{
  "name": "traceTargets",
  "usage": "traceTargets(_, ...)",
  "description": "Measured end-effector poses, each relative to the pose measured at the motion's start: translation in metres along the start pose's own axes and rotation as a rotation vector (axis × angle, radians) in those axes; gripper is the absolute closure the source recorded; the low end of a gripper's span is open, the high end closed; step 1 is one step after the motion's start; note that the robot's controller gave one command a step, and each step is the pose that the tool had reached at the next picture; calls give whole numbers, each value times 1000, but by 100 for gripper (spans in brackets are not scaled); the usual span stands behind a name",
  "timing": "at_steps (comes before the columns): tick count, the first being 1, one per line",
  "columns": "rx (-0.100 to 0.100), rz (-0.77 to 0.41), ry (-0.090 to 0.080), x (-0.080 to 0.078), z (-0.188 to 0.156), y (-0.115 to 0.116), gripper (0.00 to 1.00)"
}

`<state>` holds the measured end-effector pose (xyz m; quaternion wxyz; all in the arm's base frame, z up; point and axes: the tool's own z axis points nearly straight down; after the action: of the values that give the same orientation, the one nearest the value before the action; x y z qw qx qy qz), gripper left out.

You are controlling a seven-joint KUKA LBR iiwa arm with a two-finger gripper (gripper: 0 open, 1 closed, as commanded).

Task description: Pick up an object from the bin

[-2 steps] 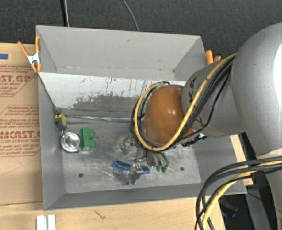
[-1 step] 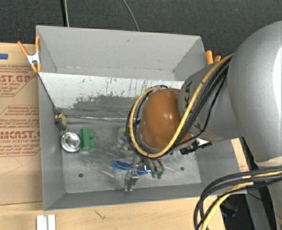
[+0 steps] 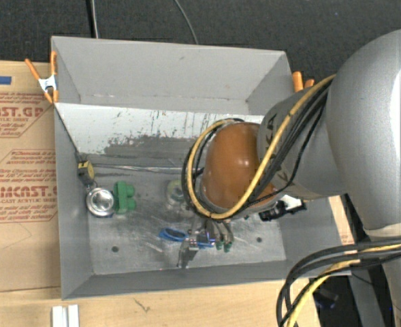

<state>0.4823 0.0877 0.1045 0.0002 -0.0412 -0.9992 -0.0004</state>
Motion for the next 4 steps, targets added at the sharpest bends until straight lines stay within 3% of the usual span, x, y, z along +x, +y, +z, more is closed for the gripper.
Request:
traceTargets(1,-3,107,-11,0,32,2,0)
traceTargets(2,-1,108,-5,-1,31,2,0)
traceTargets(3,-4,107,-7,-3,26,3,100)
traceTargets(4,-2,106,-7,-4,-43,4,100)
